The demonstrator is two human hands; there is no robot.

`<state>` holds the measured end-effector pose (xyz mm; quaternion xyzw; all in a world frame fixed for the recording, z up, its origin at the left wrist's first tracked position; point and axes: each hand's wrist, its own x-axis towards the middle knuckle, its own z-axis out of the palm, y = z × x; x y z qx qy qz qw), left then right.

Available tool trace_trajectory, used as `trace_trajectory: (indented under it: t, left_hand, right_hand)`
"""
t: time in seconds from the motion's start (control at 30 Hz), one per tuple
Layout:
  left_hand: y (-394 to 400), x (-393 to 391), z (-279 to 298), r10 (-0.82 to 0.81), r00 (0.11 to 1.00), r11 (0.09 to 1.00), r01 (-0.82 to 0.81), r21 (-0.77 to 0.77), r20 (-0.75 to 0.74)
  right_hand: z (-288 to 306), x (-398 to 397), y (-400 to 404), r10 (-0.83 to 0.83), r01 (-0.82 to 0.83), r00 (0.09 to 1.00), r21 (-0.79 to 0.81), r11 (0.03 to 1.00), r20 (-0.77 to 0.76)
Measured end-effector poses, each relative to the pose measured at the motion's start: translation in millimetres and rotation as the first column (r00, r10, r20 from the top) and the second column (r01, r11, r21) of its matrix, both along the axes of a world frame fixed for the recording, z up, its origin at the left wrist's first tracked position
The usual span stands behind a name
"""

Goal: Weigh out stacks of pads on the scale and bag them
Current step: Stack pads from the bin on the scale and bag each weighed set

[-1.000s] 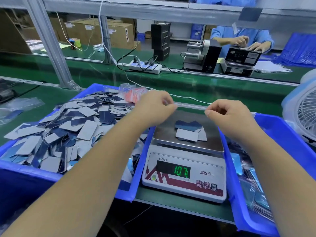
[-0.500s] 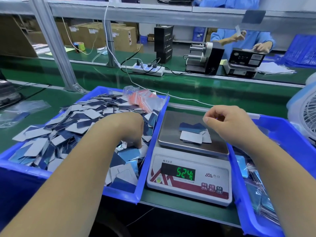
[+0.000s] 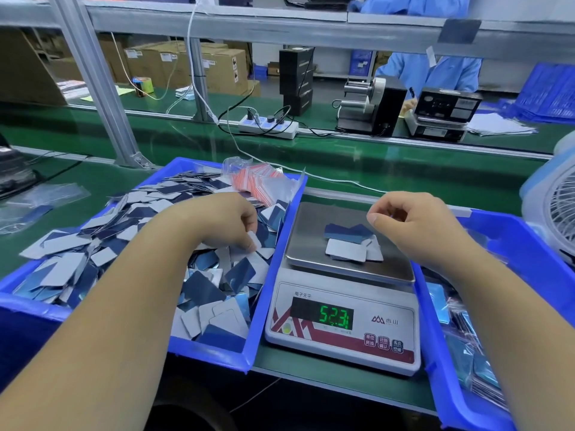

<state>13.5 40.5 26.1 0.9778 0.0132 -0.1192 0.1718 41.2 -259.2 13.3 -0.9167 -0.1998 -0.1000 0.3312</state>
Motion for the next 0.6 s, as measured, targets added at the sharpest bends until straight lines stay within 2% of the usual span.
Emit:
trace_trajectory:
  t: [0.1,0.2,0.27,0.37,0.5,0.6]
  left_hand:
    - [0,5,-2,0.086,0.986,0.993,-0.073,-0.097,0.142]
    - [-6,11,0,0.232,0.918,0.947,-0.137,-0.291,0.322]
    - [-12,14,2,0.257,0.889,0.933,-0.124,-0.338,0.380]
    - [-24,17,5,0.234,0.881,0.925,-0.071,-0.374,0.410]
    - [-39,22,13,0.294,0.872,0.821,-0.020,-0.571,0.392]
    - [-56,23,17,0.273,0.902,0.742,0.024,-0.670,0.335]
  right_hand:
    - [1,0,0,0.003,-0.003,1.000,0.007,1.000,-0.003]
    - [2,0,-1,-0.010,0.010,1.000,0.003,1.000,-0.010]
    - [2,0,-1,-0.015,0.015,1.000,0.008,1.000,-0.017]
    - [2,-1,-2,-0.015,0.016,1.000,0.019,1.000,-0.021]
    - [3,0,-3,-0.017,0.017,1.000,0.018,1.000,-0.012]
    - [3,0,-3,-0.012,0.012,1.000,0.028,1.000,-0.012]
